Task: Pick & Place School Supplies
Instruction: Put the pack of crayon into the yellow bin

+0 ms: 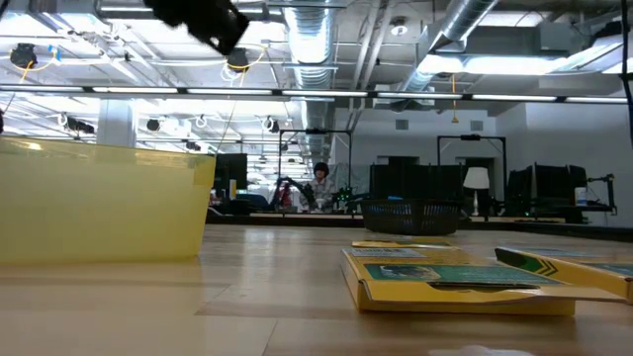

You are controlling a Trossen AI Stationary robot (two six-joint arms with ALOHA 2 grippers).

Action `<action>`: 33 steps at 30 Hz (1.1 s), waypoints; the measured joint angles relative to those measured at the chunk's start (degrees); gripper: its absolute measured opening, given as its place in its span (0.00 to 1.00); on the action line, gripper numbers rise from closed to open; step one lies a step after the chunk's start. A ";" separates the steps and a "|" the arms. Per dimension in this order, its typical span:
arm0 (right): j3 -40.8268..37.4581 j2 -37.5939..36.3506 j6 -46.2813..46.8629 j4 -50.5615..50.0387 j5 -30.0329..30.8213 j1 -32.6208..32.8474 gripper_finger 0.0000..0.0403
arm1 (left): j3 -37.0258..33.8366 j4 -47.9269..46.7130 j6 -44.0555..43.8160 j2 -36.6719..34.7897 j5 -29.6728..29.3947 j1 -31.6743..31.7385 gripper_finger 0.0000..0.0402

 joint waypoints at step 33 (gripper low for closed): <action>0.04 -5.92 2.19 -12.30 -14.54 -8.06 0.68 | 3.53 13.35 5.93 22.84 -6.21 -5.22 0.12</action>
